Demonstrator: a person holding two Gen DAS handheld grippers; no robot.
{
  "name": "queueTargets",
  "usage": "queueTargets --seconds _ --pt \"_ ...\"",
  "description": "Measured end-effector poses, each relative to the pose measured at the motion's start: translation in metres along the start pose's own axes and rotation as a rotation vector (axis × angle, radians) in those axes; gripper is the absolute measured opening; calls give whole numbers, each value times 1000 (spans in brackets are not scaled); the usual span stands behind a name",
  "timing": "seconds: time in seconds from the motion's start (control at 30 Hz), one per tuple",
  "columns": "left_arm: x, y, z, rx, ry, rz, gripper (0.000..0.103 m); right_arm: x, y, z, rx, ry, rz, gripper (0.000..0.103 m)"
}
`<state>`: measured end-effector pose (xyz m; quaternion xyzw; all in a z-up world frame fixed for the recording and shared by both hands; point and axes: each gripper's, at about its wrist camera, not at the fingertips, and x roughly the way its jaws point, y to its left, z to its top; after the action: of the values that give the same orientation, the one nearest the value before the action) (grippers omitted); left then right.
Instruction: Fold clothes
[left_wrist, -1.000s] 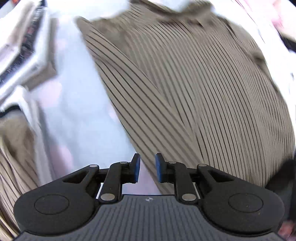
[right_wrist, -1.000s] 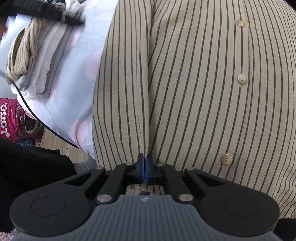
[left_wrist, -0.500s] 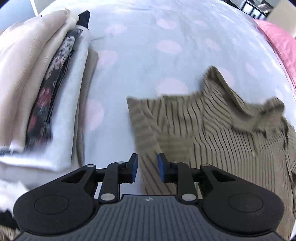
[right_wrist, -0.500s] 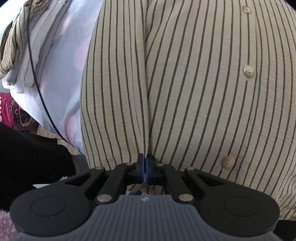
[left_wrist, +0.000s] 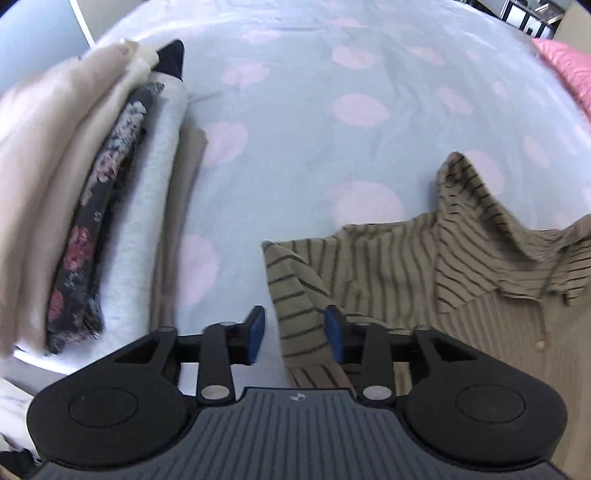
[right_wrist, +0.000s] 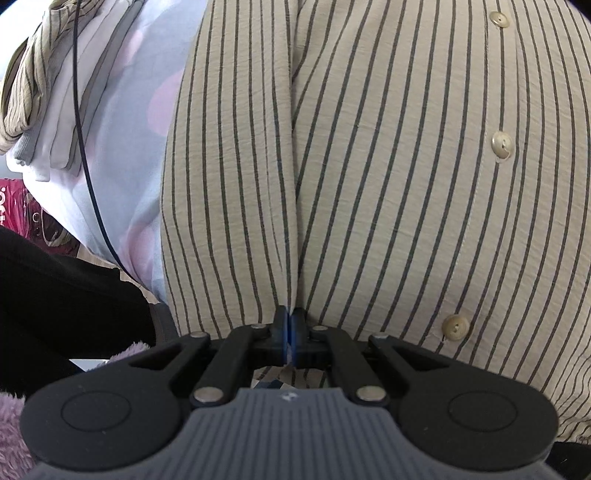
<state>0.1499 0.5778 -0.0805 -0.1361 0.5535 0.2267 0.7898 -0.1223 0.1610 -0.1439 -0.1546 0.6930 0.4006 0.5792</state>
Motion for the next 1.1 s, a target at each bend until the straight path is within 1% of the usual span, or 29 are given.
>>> queueTargets --seconds 0.07,0.1,0.17,0.3,0.4,0.53,0.6,0.73,0.83,0.87,0.93,1.1 --pt "-3 -3 -2 3 -32 -5 1 -5 1 -4 -5 -15 3 2" --pt "-8 -5 -3 7 -51 -7 0 -8 3 -5 -15 -29 6 2" --pt "-18 -14 -5 37 -87 -11 0 -17 3 -4 -36 -57 13 2" --pt "-43 -40 -7 99 -119 -9 0 -38 3 -15 -66 -103 49 2" --pt "-60 -69 -9 151 -145 1 0 -48 1 -29 -73 -127 76 2" --pt "-73 -115 -13 234 -160 22 0 -57 -13 -45 -58 -152 88 2" --pt "-72 -141 -15 280 -158 36 0 -53 -12 -49 -37 -159 97 2" --pt "-63 -192 -23 367 -146 48 0 -51 -29 -62 4 -167 112 2" --pt "-49 -228 -31 426 -127 66 0 -47 -36 -66 8 -168 123 1" --pt "-42 -238 -33 441 -115 79 0 -52 -43 -72 7 -168 129 1" --pt "-29 -258 -38 470 -89 107 0 -47 -51 -75 23 -156 141 1" --pt "0 -287 -44 500 -54 105 0 -48 -75 -84 75 -129 157 1"
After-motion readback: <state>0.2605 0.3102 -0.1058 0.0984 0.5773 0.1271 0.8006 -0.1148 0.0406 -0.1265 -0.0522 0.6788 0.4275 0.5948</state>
